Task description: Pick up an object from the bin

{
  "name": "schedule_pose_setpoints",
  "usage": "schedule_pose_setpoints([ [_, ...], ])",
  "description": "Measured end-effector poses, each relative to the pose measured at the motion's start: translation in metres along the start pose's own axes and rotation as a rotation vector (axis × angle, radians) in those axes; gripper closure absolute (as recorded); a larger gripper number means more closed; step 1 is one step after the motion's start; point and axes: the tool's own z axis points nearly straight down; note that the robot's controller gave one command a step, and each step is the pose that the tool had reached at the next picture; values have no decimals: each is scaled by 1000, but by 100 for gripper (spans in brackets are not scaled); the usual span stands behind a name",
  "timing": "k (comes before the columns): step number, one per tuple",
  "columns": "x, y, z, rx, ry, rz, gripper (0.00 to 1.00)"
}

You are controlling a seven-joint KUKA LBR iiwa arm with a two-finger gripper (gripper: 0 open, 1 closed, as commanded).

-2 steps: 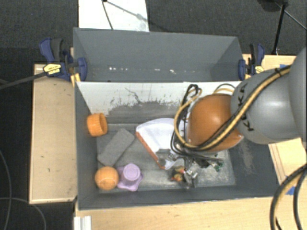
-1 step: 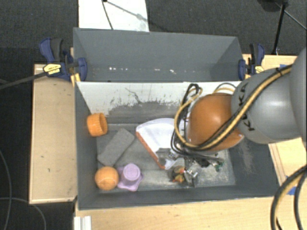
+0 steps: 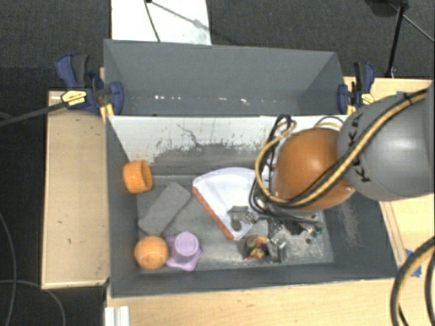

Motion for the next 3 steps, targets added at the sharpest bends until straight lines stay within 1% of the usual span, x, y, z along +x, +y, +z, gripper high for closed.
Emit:
schedule_pose_setpoints([
  [1, 35, -32, 0, 3, 0, -6, 100],
  [2, 35, -32, 0, 3, 0, -6, 100],
  [3, 44, -33, -29, -1, 2, -4, 100],
])
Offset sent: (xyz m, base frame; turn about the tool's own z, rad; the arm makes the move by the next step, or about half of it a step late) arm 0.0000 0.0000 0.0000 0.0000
